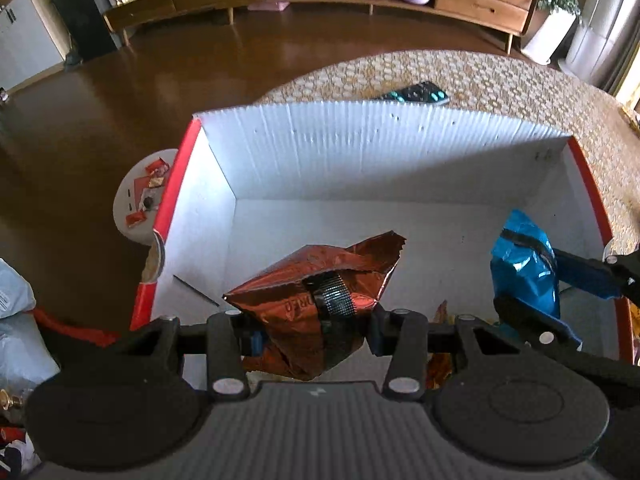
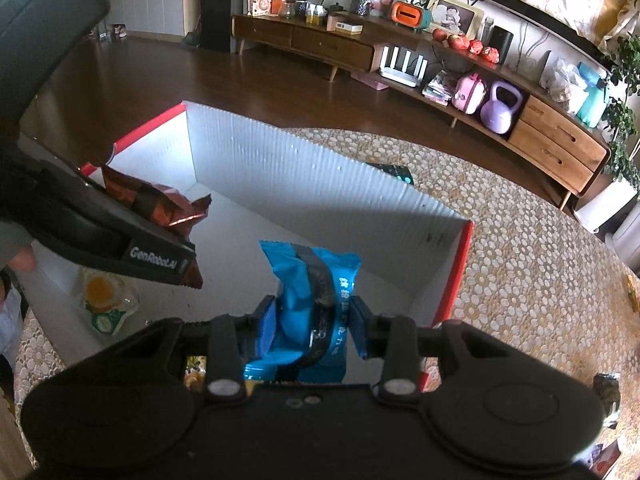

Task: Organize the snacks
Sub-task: 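Carry both bags over the red box and open both tools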

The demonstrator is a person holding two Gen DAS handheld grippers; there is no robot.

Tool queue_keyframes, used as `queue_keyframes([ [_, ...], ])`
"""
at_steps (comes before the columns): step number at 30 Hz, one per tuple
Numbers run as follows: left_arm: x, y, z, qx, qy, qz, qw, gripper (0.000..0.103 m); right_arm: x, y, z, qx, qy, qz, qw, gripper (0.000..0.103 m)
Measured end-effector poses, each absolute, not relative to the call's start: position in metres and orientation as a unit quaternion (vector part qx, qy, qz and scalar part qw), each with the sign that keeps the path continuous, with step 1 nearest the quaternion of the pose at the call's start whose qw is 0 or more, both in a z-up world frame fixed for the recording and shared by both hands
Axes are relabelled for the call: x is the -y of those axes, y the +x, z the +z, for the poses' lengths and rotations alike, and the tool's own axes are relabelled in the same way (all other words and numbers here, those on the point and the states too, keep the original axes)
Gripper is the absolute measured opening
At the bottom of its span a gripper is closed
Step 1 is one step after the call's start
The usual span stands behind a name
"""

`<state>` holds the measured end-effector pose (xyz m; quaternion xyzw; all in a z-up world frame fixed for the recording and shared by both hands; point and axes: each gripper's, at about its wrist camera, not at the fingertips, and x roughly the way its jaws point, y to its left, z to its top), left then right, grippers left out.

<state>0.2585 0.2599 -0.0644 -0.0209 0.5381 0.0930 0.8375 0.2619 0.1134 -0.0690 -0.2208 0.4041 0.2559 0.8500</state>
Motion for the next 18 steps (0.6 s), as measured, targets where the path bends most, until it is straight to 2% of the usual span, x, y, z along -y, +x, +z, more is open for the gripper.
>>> queue_keyframes([
  [4,-0.261,0.260,-0.068,-0.544,-0.022,0.099,0.833,0.045,-0.112,0.264,-0.069,-0.406,-0.218,0.253,0.851,0.040],
  [7,-0.262,0.260,-0.068,-0.547,-0.025,0.101,0.831,0.048,-0.110,0.263,-0.068,-0.405,-0.212,0.253,0.853,0.046],
  [9,-0.261,0.259,-0.067,-0.545,-0.024,0.101,0.832,0.052,-0.109,0.262,-0.067,-0.403,-0.210,0.254,0.854,0.051],
  [11,-0.261,0.260,-0.065,-0.539,-0.024,0.101,0.836,0.064,-0.108,0.262,-0.066,-0.402,-0.207,0.253,0.855,0.056],
  [18,-0.260,0.252,-0.055,-0.527,-0.033,0.102,0.843,0.065,-0.102,0.256,-0.058,-0.395,-0.200,0.258,0.859,0.071],
])
